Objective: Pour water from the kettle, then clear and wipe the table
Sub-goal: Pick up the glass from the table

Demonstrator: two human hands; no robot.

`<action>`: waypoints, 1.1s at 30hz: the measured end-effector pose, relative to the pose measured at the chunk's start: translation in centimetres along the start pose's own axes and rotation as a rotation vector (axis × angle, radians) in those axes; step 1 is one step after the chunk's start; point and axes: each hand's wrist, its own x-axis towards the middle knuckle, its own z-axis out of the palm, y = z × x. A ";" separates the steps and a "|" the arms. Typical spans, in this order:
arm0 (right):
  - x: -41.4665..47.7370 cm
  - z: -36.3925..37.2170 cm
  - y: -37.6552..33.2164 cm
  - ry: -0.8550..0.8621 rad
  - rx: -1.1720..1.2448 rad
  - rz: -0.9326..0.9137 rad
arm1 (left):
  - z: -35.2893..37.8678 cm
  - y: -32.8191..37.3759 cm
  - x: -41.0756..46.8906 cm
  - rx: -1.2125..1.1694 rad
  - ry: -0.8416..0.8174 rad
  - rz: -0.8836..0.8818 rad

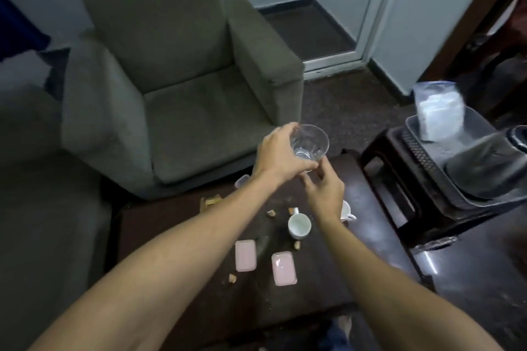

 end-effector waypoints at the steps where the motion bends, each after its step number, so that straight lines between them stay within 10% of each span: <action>1: -1.4 1.3 -0.3 -0.028 0.007 -0.012 | -1.0 -1.6 -1.3 0.000 0.014 -0.026; 12: -13.0 11.7 2.3 -0.316 -0.075 0.084 | -3.3 -16.3 -12.6 -0.043 0.085 -0.267; 33: -11.5 16.6 14.3 -0.293 -0.172 0.265 | 10.2 -26.3 -11.7 -0.139 0.048 -0.395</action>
